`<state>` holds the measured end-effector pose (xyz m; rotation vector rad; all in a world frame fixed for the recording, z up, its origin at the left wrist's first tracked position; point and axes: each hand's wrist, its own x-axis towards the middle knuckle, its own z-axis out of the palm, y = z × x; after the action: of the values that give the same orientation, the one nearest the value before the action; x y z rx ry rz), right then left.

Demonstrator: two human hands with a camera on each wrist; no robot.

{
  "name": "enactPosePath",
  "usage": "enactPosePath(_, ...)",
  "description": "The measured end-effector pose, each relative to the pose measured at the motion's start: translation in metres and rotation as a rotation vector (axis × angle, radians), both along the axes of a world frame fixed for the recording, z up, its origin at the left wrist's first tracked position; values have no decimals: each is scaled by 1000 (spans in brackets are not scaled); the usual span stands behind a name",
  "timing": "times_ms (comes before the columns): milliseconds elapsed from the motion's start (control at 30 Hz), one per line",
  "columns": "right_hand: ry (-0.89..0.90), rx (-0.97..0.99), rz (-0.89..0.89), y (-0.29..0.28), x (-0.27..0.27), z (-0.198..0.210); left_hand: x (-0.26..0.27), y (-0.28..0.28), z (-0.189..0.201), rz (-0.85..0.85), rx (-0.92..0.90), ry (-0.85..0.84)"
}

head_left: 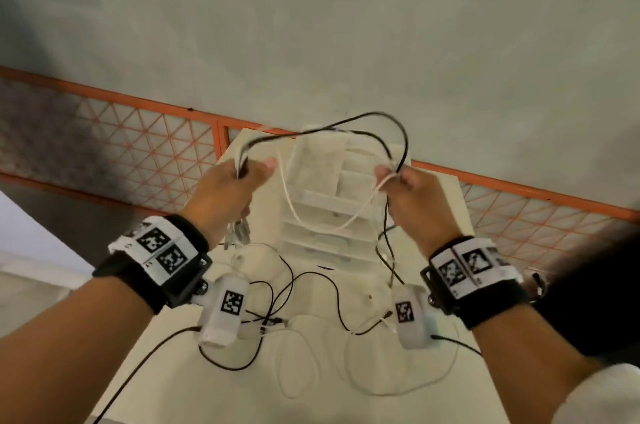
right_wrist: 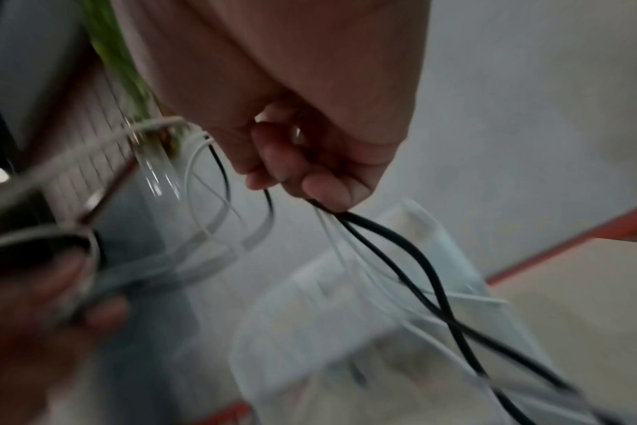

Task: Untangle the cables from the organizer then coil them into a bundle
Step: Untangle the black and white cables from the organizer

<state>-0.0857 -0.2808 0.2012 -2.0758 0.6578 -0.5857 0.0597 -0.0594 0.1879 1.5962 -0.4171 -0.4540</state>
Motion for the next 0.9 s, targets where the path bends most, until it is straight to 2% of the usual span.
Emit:
enactPosePath(67,-135,167,62,6,-2,26,-14,-9,-12,-83,64,57)
enactPosePath(133,-196,267,148,12,-6,39,-26,-20,-19,-191,55,78)
enactPosePath(233,-219,263,250,21,-9,44,-47,-44,-17,-407,-40,38)
enactPosePath(300,-210,234,275,28,-9,45,-56,-61,-21,-463,-53,-40)
enactPosePath(367,-222,240,275,31,-11,48,-63,-75,-30,-372,67,-166)
enactPosePath(467,-292,260,235,25,-18,56,-60,-78,-51,-164,401,-224)
enactPosePath(533,-337,259,129,12,-25,59,-54,-71,-65,-178,593,-289)
enactPosePath(600,-320,221,33,-1,-30,60,-45,-62,-75,-203,684,-275)
enactPosePath(667,-254,167,-31,-8,-34,56,-35,-52,-80,-215,716,-175)
enactPosePath(767,-129,161,-38,-12,-37,46,-19,-42,-79,-185,614,22)
enactPosePath(833,-50,134,-32,-18,-38,39,-8,-36,-73,-111,545,122)
enactPosePath(900,13,-2,-52,-28,-40,34,5,-30,-66,-4,505,139)
